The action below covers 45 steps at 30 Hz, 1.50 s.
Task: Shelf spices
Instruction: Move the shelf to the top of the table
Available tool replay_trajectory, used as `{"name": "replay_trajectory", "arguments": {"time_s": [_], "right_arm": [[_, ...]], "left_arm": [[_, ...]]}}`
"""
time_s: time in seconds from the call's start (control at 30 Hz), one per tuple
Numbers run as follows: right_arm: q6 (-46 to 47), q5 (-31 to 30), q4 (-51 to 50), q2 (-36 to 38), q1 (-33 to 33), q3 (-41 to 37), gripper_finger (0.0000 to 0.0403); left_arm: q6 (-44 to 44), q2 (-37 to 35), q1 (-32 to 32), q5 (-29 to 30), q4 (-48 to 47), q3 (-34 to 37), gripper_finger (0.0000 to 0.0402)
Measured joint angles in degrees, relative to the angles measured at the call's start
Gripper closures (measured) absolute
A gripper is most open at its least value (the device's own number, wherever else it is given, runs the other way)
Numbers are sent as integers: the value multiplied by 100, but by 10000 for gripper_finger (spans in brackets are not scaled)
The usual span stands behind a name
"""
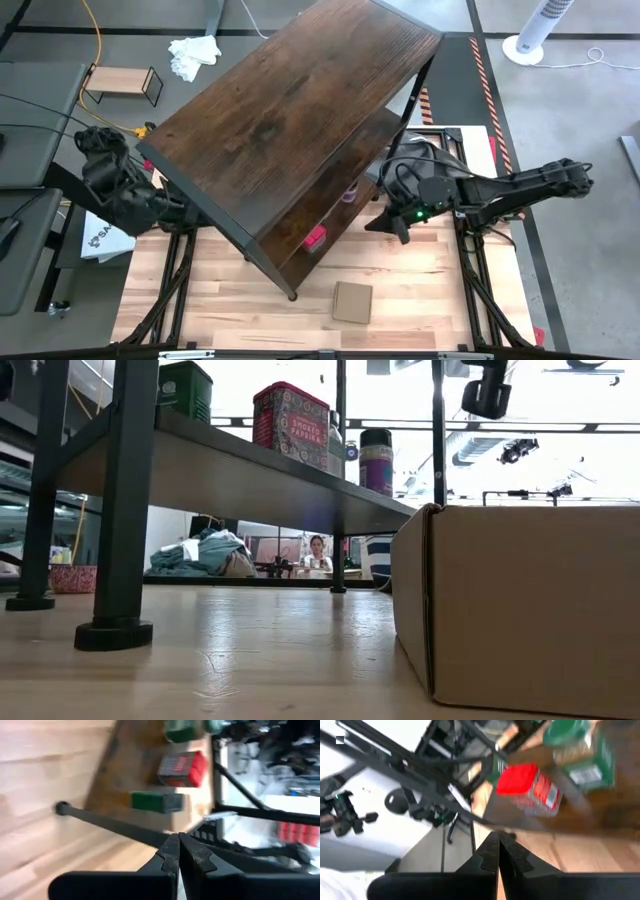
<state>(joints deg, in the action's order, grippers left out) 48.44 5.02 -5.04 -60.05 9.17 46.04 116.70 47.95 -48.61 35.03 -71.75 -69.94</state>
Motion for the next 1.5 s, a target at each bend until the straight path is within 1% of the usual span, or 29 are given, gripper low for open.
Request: {"name": "replay_trajectory", "arguments": {"time_s": [0.13, 0.2, 0.23, 0.27, 0.37, 0.5, 0.57, 0.67, 0.73, 0.83, 0.9, 1.07, 1.13, 1.2, 1.27, 1.4, 1.47, 1.5], "right_arm": [[-3, -178, 17, 1, -17, 0, 402], [14, -165, 19, 4, -17, 0, 402], [15, -154, 19, 4, -16, 0, 402], [15, -153, 19, 4, -17, 0, 402], [-4, -149, 18, 4, -15, 0, 402], [-106, -190, 18, 4, -17, 0, 402], [-221, -264, 18, 4, -17, 0, 402], [-355, -394, 18, 4, -17, 0, 402], [-371, -529, 18, 4, -17, 0, 402], [-367, -606, 18, 4, -17, 0, 402], [-367, -610, 18, 4, -22, 0, 402], [-287, -510, 18, 4, -139, 0, 402], [-296, -426, 18, 4, -188, 0, 402], [-346, -200, 18, 15, -221, 0, 402], [-387, 68, 22, 17, -216, 0, 402], [-685, 522, 20, 17, -217, 0, 402], [-746, 584, 20, 17, -216, 0, 402], [-768, 581, 20, 17, -216, 0, 402]], "left_arm": [[435, 56, -197, 253, -558, 3, 402], [485, 57, -336, 169, -607, 3, 402], [509, 54, -413, 16, -602, 3, 401], [476, 45, -509, -260, -557, 3, 401], [144, 118, -830, -1275, -149, -2, 401], [-174, 620, -1258, -2429, 559, -6, 401], [-156, 987, -1423, -2798, 725, 0, 401], [-217, 1494, -1541, -2896, 1022, 1, 401], [-307, 1802, -1508, -2757, 1343, 3, 402], [-500, 2151, -1375, -2414, 2111, 1, 402], [-682, 2376, -1236, -2294, 2585, 1, 402], [-1167, 2877, -674, -1864, 3900, -1, 401], [-1238, 3093, -432, -1636, 4261, -1, 401], [-1007, 3260, -234, -1278, 4433, 0, 401], [-630, 3398, -183, -741, 4437, -1, 401], [614, 3554, -347, 590, 3952, 1, 401], [1269, 3601, -418, 1253, 3586, -1, 401], [1417, 3627, -405, 1479, 3410, -1, 401]]}}
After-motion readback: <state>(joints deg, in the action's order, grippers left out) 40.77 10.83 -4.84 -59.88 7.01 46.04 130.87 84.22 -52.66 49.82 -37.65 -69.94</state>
